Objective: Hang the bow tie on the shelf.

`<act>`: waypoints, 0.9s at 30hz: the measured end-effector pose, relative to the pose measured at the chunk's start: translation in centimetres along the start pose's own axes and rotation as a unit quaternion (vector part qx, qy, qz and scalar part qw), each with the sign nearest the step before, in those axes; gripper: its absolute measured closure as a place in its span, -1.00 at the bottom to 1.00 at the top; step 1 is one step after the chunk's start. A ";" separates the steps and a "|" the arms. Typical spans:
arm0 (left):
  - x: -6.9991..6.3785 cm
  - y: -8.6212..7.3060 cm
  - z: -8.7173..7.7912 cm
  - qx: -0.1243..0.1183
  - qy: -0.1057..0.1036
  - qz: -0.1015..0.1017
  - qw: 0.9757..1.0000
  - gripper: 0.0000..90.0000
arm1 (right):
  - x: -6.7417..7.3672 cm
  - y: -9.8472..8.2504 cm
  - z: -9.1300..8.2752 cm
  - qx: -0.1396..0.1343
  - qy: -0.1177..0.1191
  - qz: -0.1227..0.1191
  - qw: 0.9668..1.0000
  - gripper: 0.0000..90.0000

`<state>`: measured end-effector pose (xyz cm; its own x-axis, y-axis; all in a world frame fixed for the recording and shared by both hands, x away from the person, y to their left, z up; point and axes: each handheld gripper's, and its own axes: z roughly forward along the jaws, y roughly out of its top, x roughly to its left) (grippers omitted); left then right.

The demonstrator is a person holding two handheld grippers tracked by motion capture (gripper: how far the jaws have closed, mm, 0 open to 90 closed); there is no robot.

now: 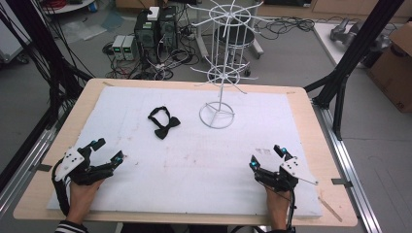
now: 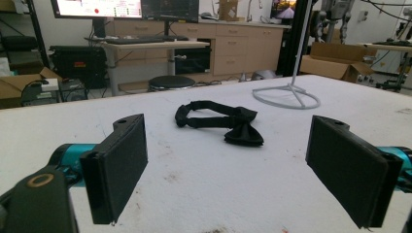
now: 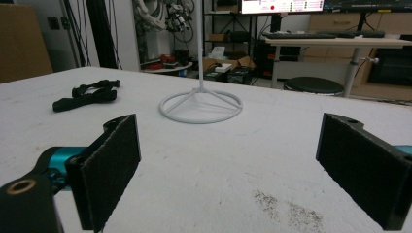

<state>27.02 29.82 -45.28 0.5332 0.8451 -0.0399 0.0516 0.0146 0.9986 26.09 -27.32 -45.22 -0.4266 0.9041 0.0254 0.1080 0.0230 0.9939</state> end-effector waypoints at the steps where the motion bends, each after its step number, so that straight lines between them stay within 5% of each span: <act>1: 0.0 0.0 0.0 0.000 0.000 0.000 1.000 -0.66 | 0.0 0.0 0.0 -0.001 0.000 0.004 1.000 -0.82; 21: -0.1 0.0 0.1 0.004 0.009 -0.001 1.000 -0.65 | -0.1 0.0 -0.1 -0.002 -0.002 0.010 1.000 -0.82; 27: -0.1 0.1 0.2 0.012 0.029 -0.003 0.999 -0.66 | -0.1 0.0 0.0 -0.001 -0.002 0.009 1.000 -0.82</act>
<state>27.14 29.58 -45.19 0.4823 0.8750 -0.0424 0.0747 0.0071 0.9972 26.10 -27.42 -45.21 -0.4207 0.9062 0.0428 0.1138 0.0059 0.9935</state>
